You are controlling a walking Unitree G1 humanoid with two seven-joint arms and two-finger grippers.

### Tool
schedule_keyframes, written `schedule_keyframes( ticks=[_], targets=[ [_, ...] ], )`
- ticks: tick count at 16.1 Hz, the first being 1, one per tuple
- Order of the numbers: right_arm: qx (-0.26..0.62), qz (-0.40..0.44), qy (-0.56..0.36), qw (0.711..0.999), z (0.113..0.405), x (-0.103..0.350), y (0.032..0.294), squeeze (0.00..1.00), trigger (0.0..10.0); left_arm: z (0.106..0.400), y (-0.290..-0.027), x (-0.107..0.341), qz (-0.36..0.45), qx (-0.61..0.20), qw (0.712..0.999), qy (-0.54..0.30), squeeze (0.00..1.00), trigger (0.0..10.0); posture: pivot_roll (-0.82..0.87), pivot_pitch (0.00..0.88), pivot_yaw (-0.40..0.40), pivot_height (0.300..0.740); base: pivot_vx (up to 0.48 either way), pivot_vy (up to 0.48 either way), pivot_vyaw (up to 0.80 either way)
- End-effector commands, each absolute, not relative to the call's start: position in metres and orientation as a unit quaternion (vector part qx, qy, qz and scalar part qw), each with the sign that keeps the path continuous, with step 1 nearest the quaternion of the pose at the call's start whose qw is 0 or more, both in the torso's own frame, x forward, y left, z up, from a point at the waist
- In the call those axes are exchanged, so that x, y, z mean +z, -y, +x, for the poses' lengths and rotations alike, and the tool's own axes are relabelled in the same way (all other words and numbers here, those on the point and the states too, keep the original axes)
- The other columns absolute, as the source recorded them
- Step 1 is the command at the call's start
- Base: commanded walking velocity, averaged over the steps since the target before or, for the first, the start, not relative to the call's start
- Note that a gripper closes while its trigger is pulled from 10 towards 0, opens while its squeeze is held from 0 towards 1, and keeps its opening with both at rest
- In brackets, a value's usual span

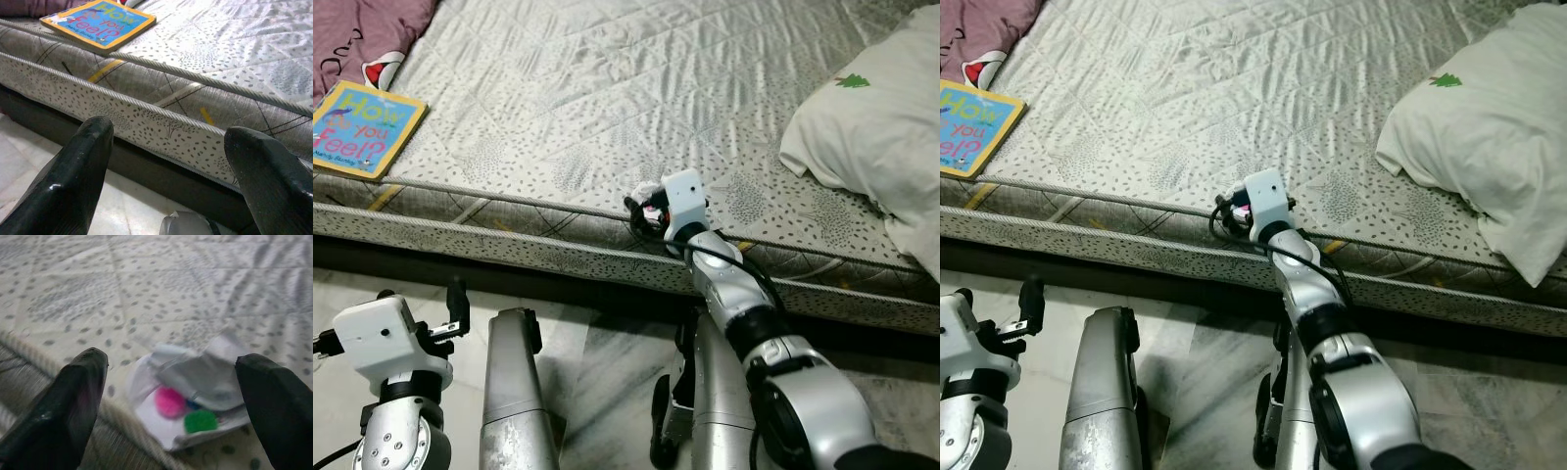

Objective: Clean up the room

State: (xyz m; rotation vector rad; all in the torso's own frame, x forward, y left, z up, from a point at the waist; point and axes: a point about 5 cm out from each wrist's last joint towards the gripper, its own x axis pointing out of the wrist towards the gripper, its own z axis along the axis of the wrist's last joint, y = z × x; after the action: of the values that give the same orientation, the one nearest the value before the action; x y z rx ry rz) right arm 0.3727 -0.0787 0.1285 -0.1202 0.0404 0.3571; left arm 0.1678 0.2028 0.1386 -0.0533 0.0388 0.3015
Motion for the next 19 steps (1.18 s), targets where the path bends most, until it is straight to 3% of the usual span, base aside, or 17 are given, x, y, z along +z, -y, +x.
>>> schedule_keyframes(
  ticks=[1, 9, 10, 11, 19],
  targets=[
    [0.168, -0.054, -0.015, 0.984, 0.375, 0.131, 0.078, 0.00, 10.0, 0.164, -0.204, 0.140, -0.017, 0.154, 0.988, -0.024, 0.00, 10.0, 0.35, 0.258, -0.054, 0.489, 0.000, 0.000, 0.00],
    [0.124, -0.099, -0.044, 0.986, 0.379, 0.127, 0.060, 0.00, 10.0, 0.165, -0.202, 0.140, -0.012, 0.159, 0.987, -0.037, 0.00, 10.0, 0.37, 0.276, -0.049, 0.489, 0.000, 0.000, 0.00],
    [0.116, -0.115, -0.052, 0.985, 0.378, 0.123, 0.060, 0.00, 6.3, 0.165, -0.202, 0.140, -0.012, 0.159, 0.986, -0.038, 0.00, 10.0, 0.37, 0.277, -0.052, 0.489, 0.000, 0.000, 0.00],
    [0.106, -0.129, -0.057, 0.984, 0.378, 0.122, 0.062, 0.00, 0.1, 0.164, -0.203, 0.140, -0.012, 0.161, 0.986, -0.039, 0.00, 10.0, 0.37, 0.277, -0.053, 0.489, 0.000, 0.000, 0.00],
    [0.073, -0.187, -0.068, 0.977, 0.379, 0.117, 0.073, 0.00, 0.0, 0.168, -0.201, 0.138, -0.015, 0.164, 0.985, -0.043, 0.00, 10.0, 0.37, 0.271, -0.058, 0.489, 0.000, 0.000, 0.00]
  ],
)
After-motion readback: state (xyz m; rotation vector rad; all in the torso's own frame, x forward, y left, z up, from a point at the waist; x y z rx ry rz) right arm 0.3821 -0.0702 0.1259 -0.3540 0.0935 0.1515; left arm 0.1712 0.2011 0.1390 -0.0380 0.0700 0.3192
